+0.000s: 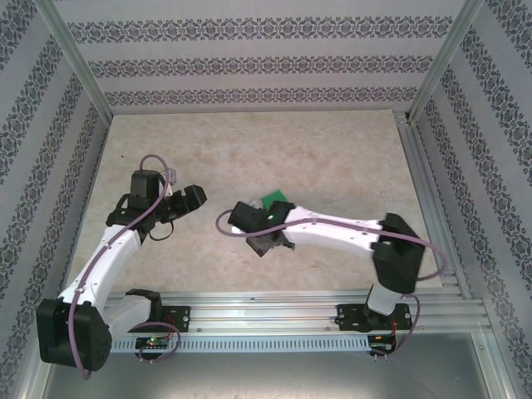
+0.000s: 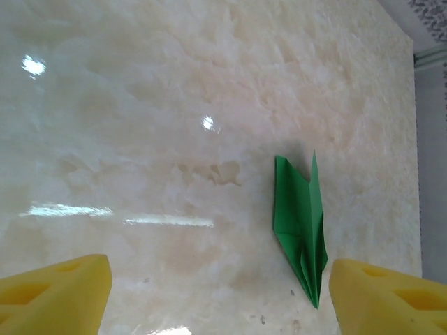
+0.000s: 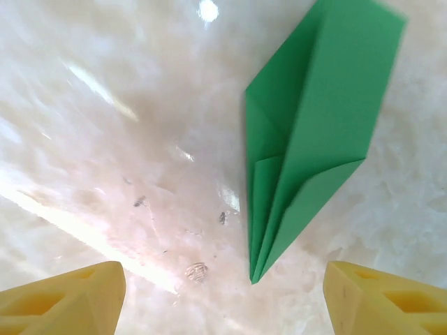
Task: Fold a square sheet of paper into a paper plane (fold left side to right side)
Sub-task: Turn over the paper at the center of the table, then pick up the paper from the center of the table.
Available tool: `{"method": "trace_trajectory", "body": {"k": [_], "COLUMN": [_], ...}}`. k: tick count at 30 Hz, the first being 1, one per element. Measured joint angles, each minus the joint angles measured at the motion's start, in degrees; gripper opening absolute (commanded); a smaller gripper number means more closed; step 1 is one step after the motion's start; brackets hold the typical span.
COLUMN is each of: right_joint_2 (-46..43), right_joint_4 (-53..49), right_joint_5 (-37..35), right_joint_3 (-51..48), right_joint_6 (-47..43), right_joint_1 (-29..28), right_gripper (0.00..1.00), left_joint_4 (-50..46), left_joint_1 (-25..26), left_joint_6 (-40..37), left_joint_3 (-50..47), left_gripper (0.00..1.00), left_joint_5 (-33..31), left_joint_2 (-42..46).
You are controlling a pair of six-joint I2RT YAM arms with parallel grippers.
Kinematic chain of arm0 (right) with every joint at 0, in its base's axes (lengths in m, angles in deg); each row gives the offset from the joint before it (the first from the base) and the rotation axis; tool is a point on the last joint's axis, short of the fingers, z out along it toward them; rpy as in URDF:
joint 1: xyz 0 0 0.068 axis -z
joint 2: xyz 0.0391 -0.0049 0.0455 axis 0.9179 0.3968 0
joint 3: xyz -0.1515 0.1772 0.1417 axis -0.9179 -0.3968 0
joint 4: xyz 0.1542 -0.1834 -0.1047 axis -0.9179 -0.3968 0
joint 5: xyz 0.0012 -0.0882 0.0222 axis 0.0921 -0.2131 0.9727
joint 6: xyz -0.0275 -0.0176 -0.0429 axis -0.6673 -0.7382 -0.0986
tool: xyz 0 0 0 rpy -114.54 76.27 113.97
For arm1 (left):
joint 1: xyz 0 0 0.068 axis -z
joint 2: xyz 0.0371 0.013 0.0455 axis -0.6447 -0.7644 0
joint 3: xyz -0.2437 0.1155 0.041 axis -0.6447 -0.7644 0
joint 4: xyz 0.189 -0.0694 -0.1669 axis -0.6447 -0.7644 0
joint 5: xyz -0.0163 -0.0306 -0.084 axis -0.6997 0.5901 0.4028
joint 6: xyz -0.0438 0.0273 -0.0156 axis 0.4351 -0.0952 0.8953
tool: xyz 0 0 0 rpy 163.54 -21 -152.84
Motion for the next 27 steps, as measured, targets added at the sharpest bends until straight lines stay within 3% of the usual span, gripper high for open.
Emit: {"method": "trace_trajectory", "body": {"k": [2, 6, 9, 12, 22, 27], "right_joint_2": [-8.57, -20.61, -23.19, -23.04, -25.77, -25.94], "right_joint_4": [4.7, 16.5, 24.37, 28.89, 36.74, 38.95], "right_joint_5": [3.61, 13.14, 21.11, 27.43, 36.52, 40.17], "right_joint_3": [-3.67, -15.19, -24.17, -29.97, -37.22, -38.88], "right_joint_6": [0.39, 3.02, 5.88, 8.04, 11.06, 12.0], "right_joint_1": [5.03, 19.1, 28.59, 34.6, 41.83, 43.23], "right_gripper": [0.76, 0.74, 0.72, 0.71, 0.7, 0.68], "left_joint_4": [3.65, 12.81, 19.32, 22.95, 29.62, 29.55], "left_joint_1": [2.95, 13.49, 20.09, 24.57, 27.52, 27.52], "left_joint_6": [1.66, 6.14, 8.74, 10.45, 13.11, 12.98], "left_joint_3": [-2.47, -4.79, -3.72, -0.11, 11.54, 14.43], "left_gripper": [0.78, 0.73, 0.72, 0.69, 0.58, 0.45], "left_joint_5": [2.34, 4.66, 4.66, 3.48, -1.03, -2.14], "left_joint_2": [-1.95, -7.63, -13.27, -20.13, -38.18, -42.82]}}
